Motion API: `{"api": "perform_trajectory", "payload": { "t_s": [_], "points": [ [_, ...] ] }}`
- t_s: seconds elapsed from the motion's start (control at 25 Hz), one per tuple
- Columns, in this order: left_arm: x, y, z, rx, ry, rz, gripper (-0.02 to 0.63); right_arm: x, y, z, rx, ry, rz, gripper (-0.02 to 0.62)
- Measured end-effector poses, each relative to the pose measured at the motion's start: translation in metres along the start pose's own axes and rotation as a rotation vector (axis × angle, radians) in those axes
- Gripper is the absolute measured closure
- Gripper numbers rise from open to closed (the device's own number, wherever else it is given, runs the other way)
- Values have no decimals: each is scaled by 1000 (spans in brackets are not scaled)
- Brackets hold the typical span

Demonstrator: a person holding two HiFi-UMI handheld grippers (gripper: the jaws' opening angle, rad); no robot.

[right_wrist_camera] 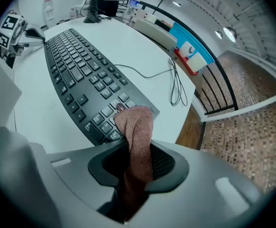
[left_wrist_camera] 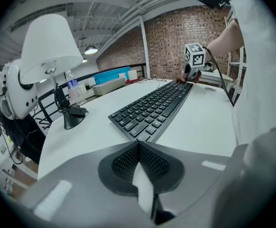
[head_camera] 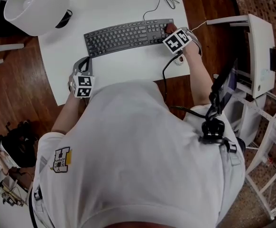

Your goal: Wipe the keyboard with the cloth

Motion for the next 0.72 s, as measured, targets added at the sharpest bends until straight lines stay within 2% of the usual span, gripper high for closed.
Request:
{"api": "perform_trajectory", "payload": {
  "t_s": [0.16, 0.32, 0.48, 0.72],
  "points": [
    [1, 0, 0, 2, 4, -1, 606, 2, -3, -3, -5, -12, 10, 494],
    [1, 0, -4, 13, 7, -8, 606, 20, 28, 27, 90, -8, -38, 494],
    [0, -1, -2, 38, 11, -22, 606, 37, 99, 102, 254, 65, -145, 494],
    [-1, -2, 0, 53, 5, -34, 606, 47, 201, 233, 589, 184, -241, 494]
  ]
}}
Point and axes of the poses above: the fingertips, and each gripper's own axes: x backward along the fingers, z to its left, y out of its top, the point moved 4 cm from there along x, backward along the fingers, and after that the axes turned 13 degrees about y, right-handed, at the moved point
